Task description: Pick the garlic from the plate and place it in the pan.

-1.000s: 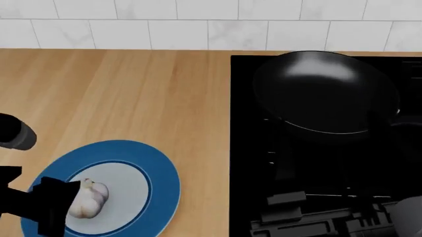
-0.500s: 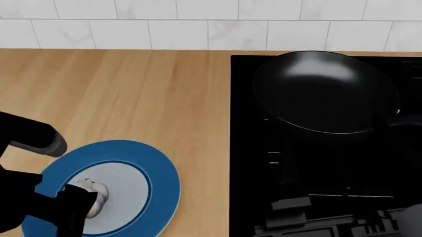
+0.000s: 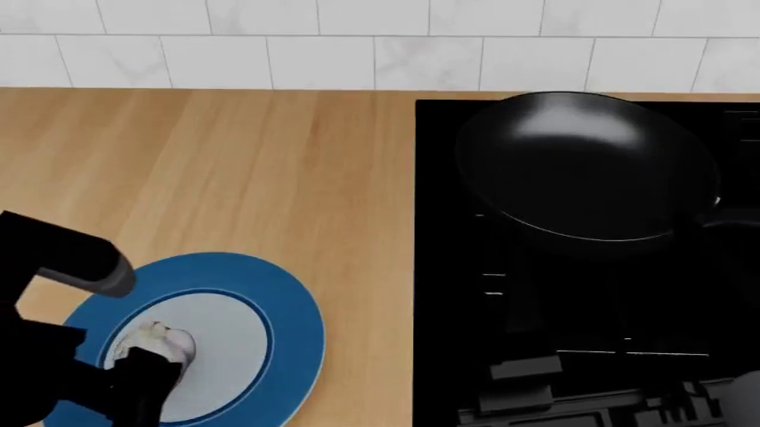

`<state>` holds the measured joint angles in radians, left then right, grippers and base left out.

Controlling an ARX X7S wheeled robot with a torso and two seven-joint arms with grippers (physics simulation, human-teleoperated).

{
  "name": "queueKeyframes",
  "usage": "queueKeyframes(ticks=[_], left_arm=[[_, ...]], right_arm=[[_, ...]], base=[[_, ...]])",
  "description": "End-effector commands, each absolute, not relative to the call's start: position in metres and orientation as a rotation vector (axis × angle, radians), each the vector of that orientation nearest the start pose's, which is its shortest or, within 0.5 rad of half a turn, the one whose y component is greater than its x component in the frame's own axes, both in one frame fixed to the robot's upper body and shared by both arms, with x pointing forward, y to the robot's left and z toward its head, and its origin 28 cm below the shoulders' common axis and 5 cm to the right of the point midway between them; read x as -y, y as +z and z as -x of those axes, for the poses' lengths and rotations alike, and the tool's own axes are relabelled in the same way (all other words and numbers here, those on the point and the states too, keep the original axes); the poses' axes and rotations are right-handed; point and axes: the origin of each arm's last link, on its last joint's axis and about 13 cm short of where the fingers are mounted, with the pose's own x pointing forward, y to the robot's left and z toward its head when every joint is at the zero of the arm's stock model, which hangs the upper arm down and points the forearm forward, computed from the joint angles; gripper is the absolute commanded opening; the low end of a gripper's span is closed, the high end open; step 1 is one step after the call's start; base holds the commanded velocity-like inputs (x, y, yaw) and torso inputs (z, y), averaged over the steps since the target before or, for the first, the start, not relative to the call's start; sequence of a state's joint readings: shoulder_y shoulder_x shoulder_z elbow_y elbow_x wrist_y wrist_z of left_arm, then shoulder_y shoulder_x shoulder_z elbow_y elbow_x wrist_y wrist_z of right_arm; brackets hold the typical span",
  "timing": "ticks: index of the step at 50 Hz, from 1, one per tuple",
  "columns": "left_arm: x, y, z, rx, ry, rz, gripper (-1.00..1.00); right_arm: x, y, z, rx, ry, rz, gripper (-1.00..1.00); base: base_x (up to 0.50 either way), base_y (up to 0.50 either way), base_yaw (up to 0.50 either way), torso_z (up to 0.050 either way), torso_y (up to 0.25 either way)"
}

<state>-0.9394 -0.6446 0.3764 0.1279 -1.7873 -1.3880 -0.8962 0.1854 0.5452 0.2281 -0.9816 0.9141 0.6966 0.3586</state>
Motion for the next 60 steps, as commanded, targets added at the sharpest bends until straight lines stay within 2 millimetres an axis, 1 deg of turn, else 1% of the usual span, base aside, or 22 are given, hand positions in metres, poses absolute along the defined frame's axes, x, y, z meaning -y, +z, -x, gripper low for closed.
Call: queueKeyframes(ticks=[1, 8, 17, 39, 47, 60], left_arm=[[-0.241, 0.222, -0.255, -0.703, -0.342, -0.126, 1.0], [-0.243, 0.218, -0.259, -0.711, -0.33, -0.125, 1.0], [-0.238, 0.211, -0.259, -0.731, -0.351, -0.123, 1.0], [-0.238, 0.206, -0.263, -0.749, -0.341, -0.123, 1.0], [-0.238, 0.201, -0.263, -0.761, -0.335, -0.118, 1.0], [-0.237, 0.201, -0.264, -0.76, -0.342, -0.119, 1.0]], right_arm=[[0.141, 0.21, -0.164, 0.359, 0.174, -0.061, 1.0], [0.142, 0.21, -0.162, 0.356, 0.172, -0.06, 1.0], [0.142, 0.21, -0.16, 0.353, 0.169, -0.062, 1.0], [0.143, 0.211, -0.159, 0.349, 0.168, -0.065, 1.0], [0.144, 0.211, -0.159, 0.351, 0.169, -0.066, 1.0], [0.144, 0.211, -0.158, 0.347, 0.171, -0.068, 1.0]], base=[[0.0, 0.0, 0.0, 0.0, 0.0], [0.0, 0.0, 0.0, 0.0, 0.0], [0.0, 0.0, 0.0, 0.0, 0.0], [0.0, 0.0, 0.0, 0.0, 0.0], [0.0, 0.0, 0.0, 0.0, 0.0], [0.0, 0.0, 0.0, 0.0, 0.0]])
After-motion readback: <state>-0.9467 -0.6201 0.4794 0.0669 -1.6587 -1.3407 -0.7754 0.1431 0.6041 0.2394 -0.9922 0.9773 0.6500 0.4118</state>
